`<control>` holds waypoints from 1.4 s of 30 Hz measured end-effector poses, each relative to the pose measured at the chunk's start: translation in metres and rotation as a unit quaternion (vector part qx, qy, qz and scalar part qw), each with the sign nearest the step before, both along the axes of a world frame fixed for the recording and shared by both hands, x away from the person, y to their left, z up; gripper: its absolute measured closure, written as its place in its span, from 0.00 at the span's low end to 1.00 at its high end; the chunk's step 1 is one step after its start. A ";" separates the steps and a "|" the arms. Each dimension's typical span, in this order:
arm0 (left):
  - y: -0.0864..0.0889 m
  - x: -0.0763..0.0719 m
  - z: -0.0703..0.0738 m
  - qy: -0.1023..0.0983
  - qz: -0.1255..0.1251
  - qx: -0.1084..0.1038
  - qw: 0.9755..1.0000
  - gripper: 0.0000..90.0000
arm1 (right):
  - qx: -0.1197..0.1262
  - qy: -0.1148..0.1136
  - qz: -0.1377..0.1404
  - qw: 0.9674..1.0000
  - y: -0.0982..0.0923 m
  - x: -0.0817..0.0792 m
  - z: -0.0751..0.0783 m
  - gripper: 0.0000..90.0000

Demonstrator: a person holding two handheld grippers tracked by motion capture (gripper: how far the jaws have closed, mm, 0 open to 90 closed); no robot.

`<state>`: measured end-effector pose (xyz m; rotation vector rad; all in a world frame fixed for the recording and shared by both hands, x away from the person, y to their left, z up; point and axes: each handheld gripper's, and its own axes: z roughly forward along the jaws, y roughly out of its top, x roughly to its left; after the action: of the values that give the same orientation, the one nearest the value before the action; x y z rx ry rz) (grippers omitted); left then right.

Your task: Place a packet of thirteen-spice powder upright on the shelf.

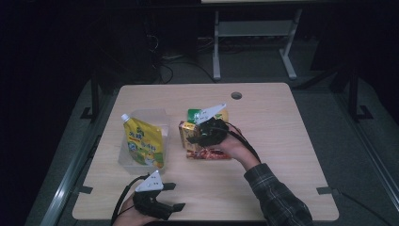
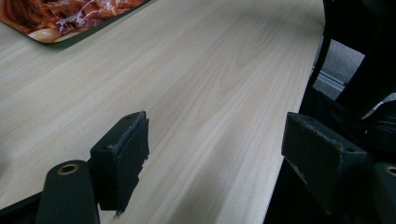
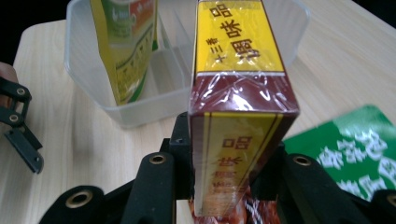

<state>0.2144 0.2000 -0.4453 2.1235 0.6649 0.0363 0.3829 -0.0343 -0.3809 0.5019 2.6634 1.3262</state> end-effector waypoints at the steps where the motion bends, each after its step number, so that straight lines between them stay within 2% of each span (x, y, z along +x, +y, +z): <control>1: 0.000 0.000 0.000 -0.001 0.000 0.000 1.000 0.25 | 0.001 -0.004 0.003 1.000 0.001 0.002 0.000 0.75; 6: 0.000 0.000 0.001 -0.005 -0.003 0.003 1.000 0.25 | 0.007 -0.010 0.028 1.000 0.012 0.010 0.005 0.75; 7: 0.000 0.000 0.001 -0.005 -0.004 0.003 1.000 0.25 | 0.009 0.001 0.034 0.999 0.015 0.012 0.006 0.75; 10: 0.000 0.000 0.001 -0.005 -0.005 0.003 1.000 0.25 | -0.003 -0.005 0.048 0.999 0.023 0.015 0.007 0.75; 16: -0.001 0.000 0.001 -0.003 -0.006 0.000 1.000 0.25 | 0.003 -0.010 0.071 0.997 0.038 0.020 0.010 0.75; 20: -0.002 0.000 0.000 -0.004 -0.010 -0.002 1.000 0.25 | 0.012 -0.024 0.079 0.996 0.045 0.023 0.013 0.75; 27: -0.003 0.000 0.000 -0.005 -0.014 0.000 1.000 0.25 | 0.011 -0.026 0.092 0.995 0.057 0.028 0.018 0.75; 30: -0.003 0.000 0.000 -0.005 -0.014 -0.001 1.000 0.25 | 0.019 -0.027 0.098 0.995 0.061 0.031 0.018 0.75; 37: -0.002 0.000 0.000 -0.002 -0.013 -0.003 1.000 0.25 | 0.000 -0.038 0.111 0.993 0.071 0.033 0.019 0.75; 42: -0.002 0.000 0.000 -0.004 -0.016 -0.002 1.000 0.25 | -0.007 -0.038 0.116 0.993 0.074 0.035 0.017 0.75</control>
<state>0.2145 0.1976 -0.4450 2.1283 0.6267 0.0260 0.4175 0.0400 -0.3640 0.1403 2.7310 1.3522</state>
